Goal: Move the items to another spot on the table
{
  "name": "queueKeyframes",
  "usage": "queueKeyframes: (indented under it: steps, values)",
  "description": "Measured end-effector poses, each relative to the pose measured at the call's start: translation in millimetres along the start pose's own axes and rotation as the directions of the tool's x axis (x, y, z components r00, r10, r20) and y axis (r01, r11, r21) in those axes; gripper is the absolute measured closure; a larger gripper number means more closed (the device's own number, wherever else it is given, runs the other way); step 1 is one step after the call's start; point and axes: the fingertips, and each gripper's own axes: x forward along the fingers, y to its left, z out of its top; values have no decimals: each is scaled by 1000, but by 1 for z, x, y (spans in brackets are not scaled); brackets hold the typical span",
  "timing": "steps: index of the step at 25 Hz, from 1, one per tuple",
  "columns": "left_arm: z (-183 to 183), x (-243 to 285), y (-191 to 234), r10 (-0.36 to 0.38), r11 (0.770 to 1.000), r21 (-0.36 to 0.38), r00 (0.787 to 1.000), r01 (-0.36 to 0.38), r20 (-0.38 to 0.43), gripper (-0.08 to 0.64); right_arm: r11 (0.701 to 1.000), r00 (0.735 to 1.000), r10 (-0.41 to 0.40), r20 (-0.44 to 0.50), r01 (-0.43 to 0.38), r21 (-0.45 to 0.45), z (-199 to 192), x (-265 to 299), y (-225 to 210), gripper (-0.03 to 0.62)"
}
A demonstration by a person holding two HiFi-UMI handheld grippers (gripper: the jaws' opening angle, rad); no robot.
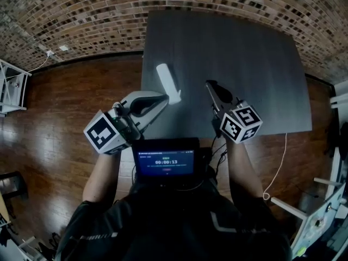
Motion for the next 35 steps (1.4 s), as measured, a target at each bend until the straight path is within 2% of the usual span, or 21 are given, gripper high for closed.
queueKeyframes:
  steps: [8, 15, 21, 27, 35]
  values:
    - [3, 59, -72, 69, 996, 56, 998, -69, -5, 568, 993, 994, 107, 33, -105, -54, 10, -96, -16, 589]
    - [-6, 104, -131, 137, 987, 82, 990, -135, -18, 568, 970, 976, 213, 43, -206, -127, 15, -165, -28, 591]
    - [-9, 123, -171, 201, 974, 112, 980, -198, -13, 568, 950, 961, 274, 41, -264, -163, 13, -205, -27, 591]
    - [9, 122, -189, 218, 967, 131, 976, -217, 5, 568, 952, 963, 264, 60, -249, -180, 23, -224, -21, 592]
    - [28, 75, -184, 185, 973, 136, 983, -185, 17, 568, 960, 969, 237, 69, -222, -172, 29, -208, 23, 592]
